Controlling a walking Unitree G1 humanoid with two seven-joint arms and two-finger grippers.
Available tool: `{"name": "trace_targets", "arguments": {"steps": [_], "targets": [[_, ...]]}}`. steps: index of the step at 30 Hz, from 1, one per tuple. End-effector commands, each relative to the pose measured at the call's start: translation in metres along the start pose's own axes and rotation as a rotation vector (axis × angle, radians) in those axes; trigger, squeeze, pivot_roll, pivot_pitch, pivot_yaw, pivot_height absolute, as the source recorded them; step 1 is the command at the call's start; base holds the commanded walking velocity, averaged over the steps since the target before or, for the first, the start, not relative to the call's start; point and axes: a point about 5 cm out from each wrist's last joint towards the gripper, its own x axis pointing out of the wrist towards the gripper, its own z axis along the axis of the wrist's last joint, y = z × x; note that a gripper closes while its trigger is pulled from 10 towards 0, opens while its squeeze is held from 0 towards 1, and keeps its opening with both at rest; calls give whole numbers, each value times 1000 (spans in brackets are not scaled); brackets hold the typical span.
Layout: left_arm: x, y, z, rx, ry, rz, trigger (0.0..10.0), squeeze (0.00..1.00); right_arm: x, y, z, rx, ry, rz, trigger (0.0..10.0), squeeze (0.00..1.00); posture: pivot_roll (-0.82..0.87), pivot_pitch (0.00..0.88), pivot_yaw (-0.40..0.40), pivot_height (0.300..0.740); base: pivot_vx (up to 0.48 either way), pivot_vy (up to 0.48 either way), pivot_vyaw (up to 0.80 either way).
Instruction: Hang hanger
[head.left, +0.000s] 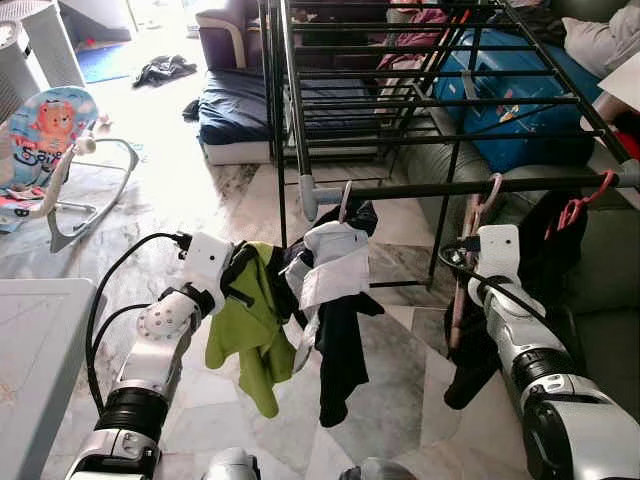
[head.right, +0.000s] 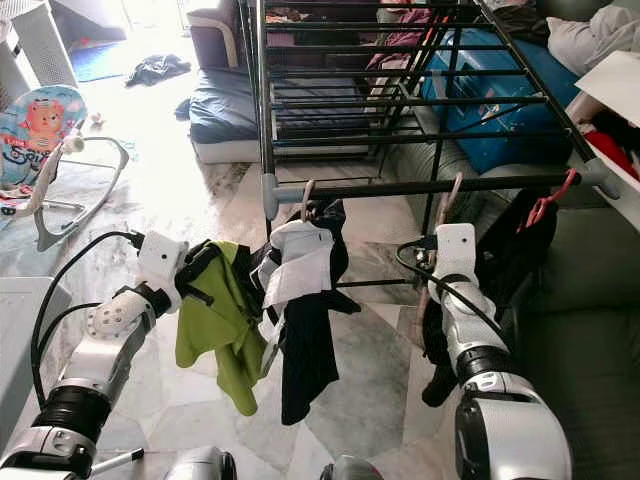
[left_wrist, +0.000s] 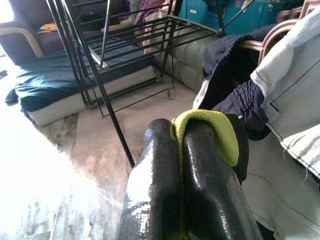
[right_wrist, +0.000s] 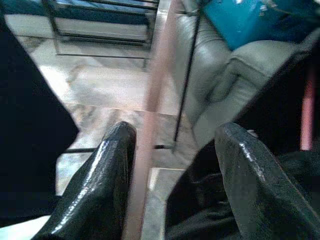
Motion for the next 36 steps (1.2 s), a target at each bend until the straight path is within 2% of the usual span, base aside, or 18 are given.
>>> {"name": "trace_targets", "arguments": {"steps": [1, 11, 19, 20, 21, 29, 36], "targets": [[0, 1, 6, 21, -21, -5, 10000, 0, -2, -10, -6, 9, 11, -40, 10000, 0, -60, 0, -11, 740, 0, 0, 0], [2, -1, 7, 23, -16, -14, 10000, 0, 0, -4, -3, 34, 16, 6, 10000, 0, -63, 0, -6, 740, 0, 0, 0], [0, -1, 5, 21, -11, -11, 10000, 0, 2, -6, 2, 31, 16, -2, 10000, 0, -55, 0, -11, 740, 0, 0, 0], [-1, -1, 4, 22, -6, -12, 10000, 0, 2, -5, 2, 53, 5, 4, 10000, 0, -55, 0, -11, 740, 0, 0, 0], [-1, -1, 4, 21, -6, -13, 10000, 0, 2, -3, 2, 66, -3, 24, 10000, 1000, -57, 0, -9, 740, 0, 0, 0], [0, -1, 5, 24, -3, -15, 10000, 0, 0, -1, -1, 92, -9, 60, 10000, 1000, -59, 0, -5, 740, 0, 0, 0], [-1, 1, 4, 26, 2, -11, 10000, 0, -10, -14, -16, 53, -2, 52, 10000, 1000, -60, 0, -8, 740, 0, 0, 0]]}}
